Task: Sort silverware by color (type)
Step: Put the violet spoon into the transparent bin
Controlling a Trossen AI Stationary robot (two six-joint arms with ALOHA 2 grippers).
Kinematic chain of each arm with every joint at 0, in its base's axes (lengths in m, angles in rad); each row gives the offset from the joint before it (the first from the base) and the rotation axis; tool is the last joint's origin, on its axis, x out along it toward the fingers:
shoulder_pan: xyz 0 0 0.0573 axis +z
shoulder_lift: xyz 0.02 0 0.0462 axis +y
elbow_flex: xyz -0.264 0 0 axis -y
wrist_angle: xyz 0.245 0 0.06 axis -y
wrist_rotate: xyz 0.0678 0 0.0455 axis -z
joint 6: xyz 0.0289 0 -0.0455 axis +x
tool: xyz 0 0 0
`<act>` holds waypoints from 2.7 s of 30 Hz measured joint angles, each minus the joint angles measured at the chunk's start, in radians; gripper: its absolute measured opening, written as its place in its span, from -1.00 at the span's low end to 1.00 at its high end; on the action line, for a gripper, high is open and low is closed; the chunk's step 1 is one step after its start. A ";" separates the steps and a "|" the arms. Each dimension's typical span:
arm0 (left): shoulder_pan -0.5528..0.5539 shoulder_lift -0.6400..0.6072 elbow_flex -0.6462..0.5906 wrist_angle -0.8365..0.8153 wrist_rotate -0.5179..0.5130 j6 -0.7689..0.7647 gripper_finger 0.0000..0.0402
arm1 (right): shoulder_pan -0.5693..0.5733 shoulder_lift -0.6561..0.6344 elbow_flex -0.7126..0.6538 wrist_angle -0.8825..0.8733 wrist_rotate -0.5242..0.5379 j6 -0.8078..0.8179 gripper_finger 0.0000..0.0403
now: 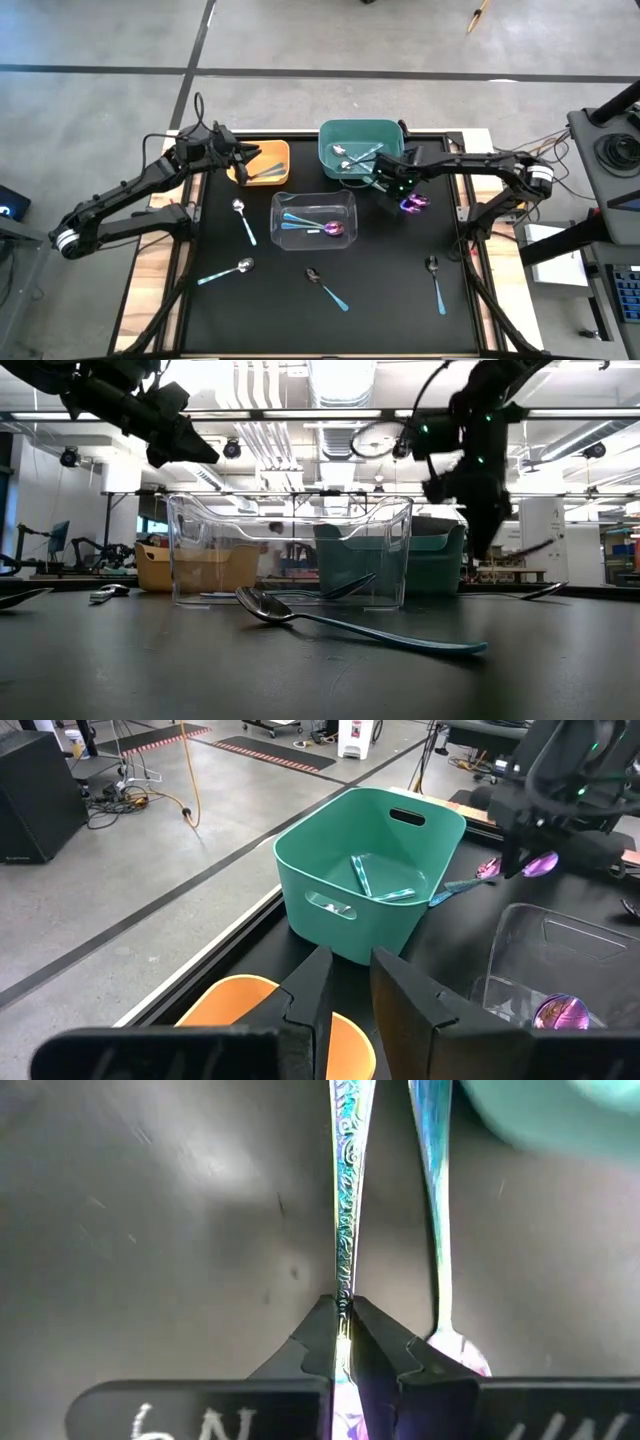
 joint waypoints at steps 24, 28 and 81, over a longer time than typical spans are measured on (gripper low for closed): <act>0.000 0.000 0.000 0.147 0.000 0.114 -0.73 | 0.055 -0.003 0.366 -0.042 0.044 -0.118 -0.95; 0.000 0.000 0.000 0.220 0.000 0.149 -0.73 | 0.055 -0.003 0.389 0.006 0.045 -0.144 -0.95; 0.001 -0.085 -0.012 0.364 0.001 0.255 -0.73 | 0.072 0.246 0.670 0.340 -0.142 -0.317 -0.94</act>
